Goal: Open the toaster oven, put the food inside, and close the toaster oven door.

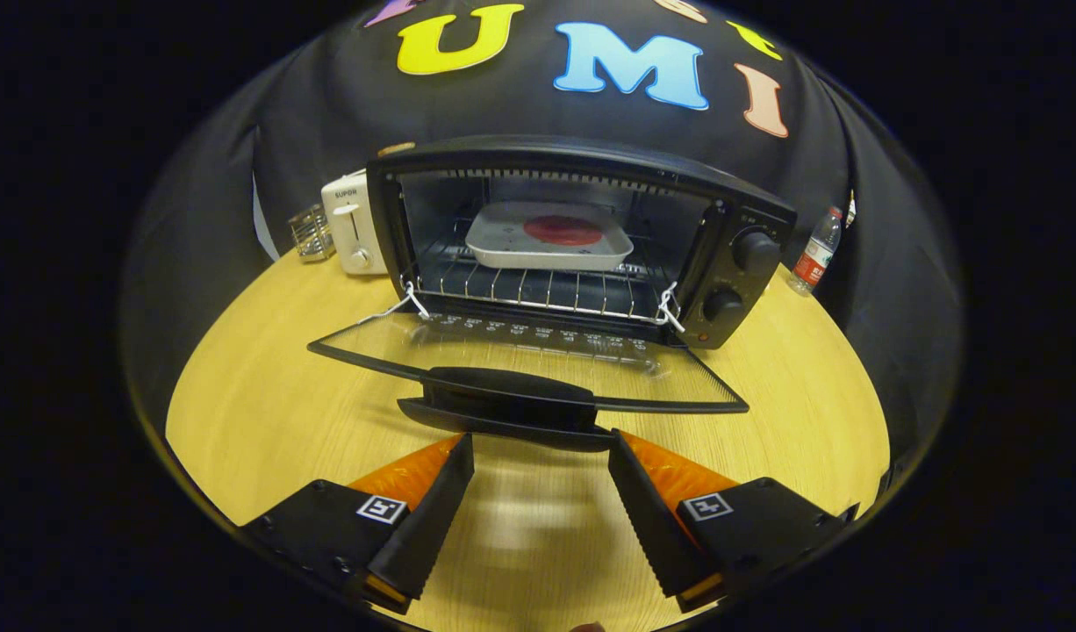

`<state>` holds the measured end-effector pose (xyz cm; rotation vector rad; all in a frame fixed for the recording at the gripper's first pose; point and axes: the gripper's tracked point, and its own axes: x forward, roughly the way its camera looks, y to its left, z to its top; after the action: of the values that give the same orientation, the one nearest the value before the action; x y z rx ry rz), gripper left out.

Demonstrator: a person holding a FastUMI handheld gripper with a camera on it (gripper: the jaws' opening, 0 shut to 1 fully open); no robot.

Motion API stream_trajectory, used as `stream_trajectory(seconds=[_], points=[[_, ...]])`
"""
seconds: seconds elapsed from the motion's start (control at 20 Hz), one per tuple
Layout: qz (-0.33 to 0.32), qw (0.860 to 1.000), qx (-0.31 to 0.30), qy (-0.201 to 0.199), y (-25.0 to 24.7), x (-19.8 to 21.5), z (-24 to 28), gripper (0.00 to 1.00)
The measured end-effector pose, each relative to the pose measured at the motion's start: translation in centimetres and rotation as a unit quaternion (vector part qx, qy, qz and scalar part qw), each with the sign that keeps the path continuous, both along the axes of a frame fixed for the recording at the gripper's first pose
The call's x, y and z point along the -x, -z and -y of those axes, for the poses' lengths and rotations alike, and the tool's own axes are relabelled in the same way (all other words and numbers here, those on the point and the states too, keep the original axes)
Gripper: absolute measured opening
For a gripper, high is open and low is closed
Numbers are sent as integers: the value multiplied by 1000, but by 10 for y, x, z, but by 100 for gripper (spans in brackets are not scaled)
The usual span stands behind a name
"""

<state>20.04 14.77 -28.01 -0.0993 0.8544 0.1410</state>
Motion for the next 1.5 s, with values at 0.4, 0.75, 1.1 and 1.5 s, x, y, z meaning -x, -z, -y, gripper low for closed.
stream_trajectory(seconds=[0.4,0.75,1.1,1.5], points=[[57,996,-54,31,-54,-30,-2,98],[148,987,-56,3,-118,-37,1,98],[237,969,-63,-11,-185,2,21,98],[309,950,-49,-10,-229,58,67,98]])
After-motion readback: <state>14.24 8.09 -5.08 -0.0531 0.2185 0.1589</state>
